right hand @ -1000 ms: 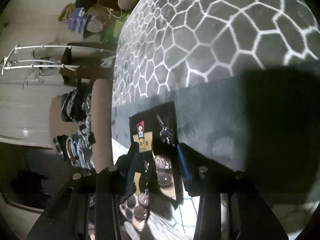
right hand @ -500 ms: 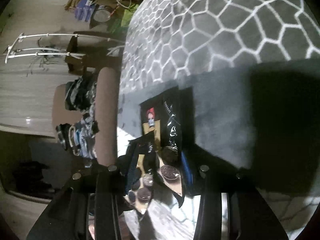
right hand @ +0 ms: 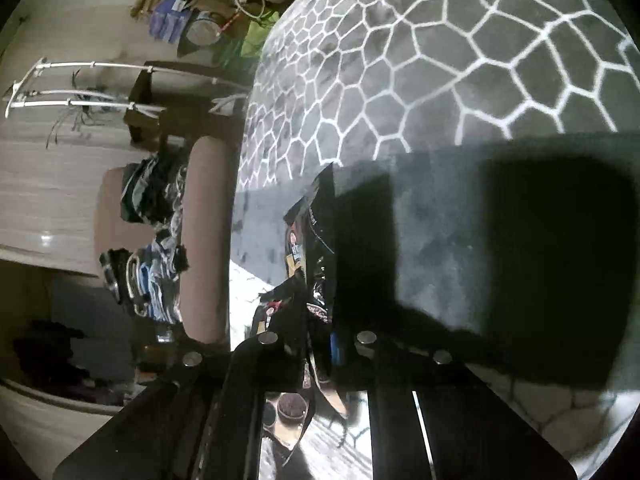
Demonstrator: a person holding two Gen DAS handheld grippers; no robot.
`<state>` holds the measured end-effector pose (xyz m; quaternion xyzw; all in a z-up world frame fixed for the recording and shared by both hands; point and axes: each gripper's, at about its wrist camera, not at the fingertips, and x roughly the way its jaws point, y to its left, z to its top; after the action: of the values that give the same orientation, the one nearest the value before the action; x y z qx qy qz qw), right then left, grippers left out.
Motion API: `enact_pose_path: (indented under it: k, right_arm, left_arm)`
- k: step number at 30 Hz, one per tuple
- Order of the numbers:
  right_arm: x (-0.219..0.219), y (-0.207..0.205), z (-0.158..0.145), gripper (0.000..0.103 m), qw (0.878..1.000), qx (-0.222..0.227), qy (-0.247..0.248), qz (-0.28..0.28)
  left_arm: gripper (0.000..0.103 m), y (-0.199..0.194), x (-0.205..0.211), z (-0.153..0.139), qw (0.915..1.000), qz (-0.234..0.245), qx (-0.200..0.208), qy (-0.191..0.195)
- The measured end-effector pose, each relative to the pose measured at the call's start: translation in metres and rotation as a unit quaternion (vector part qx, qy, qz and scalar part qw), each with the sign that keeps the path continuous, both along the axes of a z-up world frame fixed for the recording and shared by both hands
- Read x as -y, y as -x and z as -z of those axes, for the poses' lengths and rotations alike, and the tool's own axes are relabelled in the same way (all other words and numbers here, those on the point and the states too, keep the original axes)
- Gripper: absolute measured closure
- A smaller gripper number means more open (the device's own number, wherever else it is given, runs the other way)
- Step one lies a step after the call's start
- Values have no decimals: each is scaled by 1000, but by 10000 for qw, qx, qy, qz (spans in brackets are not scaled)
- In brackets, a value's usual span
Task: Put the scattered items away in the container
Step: 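Lift the second black pack with the right gripper while the left holds the first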
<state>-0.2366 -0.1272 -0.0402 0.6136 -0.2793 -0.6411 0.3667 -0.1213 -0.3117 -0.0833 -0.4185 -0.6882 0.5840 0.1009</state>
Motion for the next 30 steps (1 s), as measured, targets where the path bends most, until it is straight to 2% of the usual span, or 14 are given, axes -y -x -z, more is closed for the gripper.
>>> enact_pose_path:
  k: [7,10,12,14,18,23,27,30]
  right_arm:
    - [-20,-5,-25,97,9997,-221,30,130]
    - [-31,-6,-35,97,9995,-277,19,149]
    - [-31,-8,-41,98,9988,-368,-333,19]
    - [-26,-10,-47,98,9962,-552,-655,-159]
    - [-9,-15,-59,94,9911,-869,-918,-428]
    - [15,-18,-48,88,9888,-771,-1166,-524]
    - [16,-15,-29,88,9913,-553,-1147,-330]
    - [5,-15,-28,92,9939,-449,-995,-163]
  left_arm:
    - [87,3,4,-20,9991,-115,-336,-252]
    - [87,-2,13,-29,9983,-210,-515,-187]
    - [87,-2,17,-32,9984,-213,-521,-86]
    - [87,1,15,-26,9990,-105,-419,-149]
    - [87,6,9,-15,9994,-4,-237,-258]
    - [88,17,1,-17,9995,75,-163,-252]
    - [88,16,5,-13,9996,64,-107,-253]
    - [88,11,8,-11,9996,34,-150,-248]
